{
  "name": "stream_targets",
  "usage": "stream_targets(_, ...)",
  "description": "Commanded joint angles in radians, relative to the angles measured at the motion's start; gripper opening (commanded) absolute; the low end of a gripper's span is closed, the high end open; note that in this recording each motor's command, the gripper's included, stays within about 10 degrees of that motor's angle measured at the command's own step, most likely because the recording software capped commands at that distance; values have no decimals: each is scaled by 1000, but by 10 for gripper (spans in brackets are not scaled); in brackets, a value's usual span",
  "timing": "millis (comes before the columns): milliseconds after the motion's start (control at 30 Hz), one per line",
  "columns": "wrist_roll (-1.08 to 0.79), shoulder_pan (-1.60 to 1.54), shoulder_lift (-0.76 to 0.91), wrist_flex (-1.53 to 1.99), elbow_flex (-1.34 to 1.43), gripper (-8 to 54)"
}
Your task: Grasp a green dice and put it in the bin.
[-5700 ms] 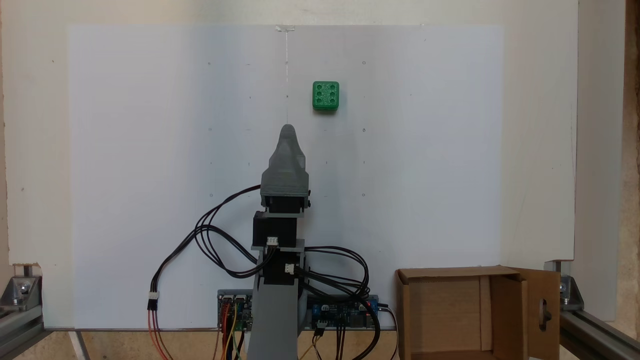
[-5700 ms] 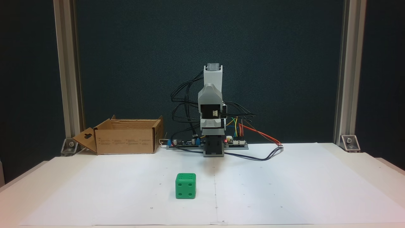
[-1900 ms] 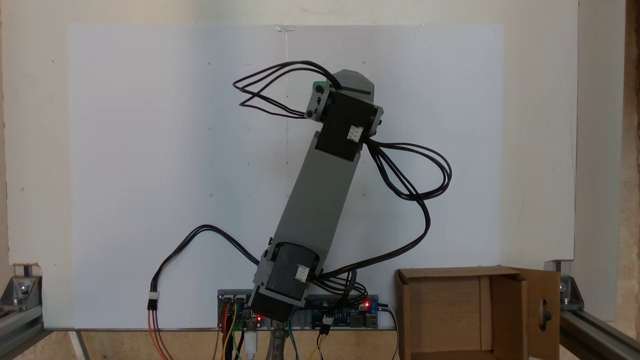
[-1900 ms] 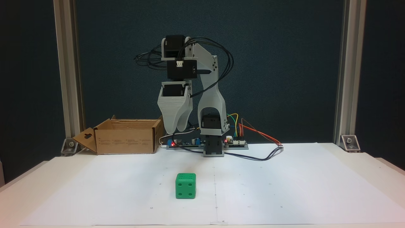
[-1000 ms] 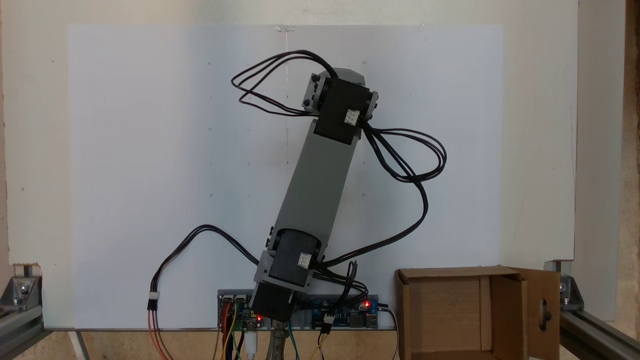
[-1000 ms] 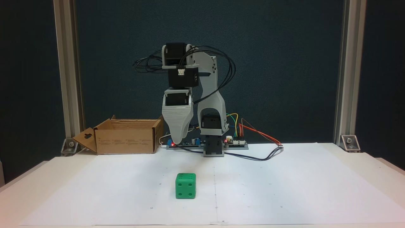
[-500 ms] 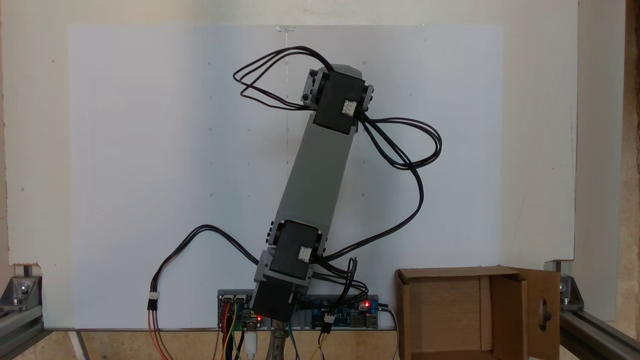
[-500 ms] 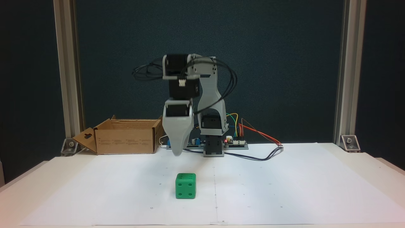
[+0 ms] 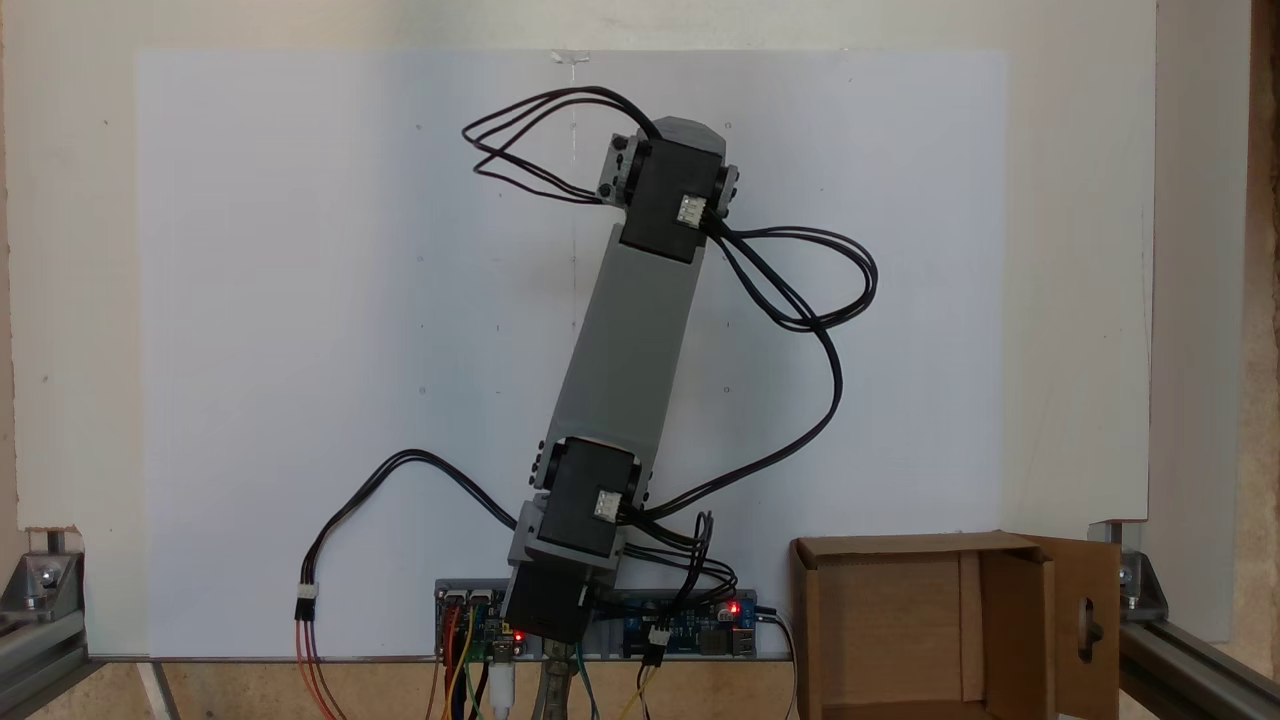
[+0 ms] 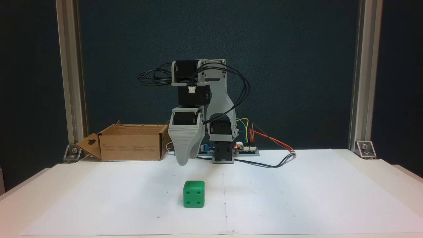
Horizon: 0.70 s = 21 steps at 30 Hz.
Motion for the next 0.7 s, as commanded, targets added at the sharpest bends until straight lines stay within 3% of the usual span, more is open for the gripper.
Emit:
stream_targets(0,43,-15,6,-15,-14,439)
stream_targets(667,44,-43,-18,-146,86,439)
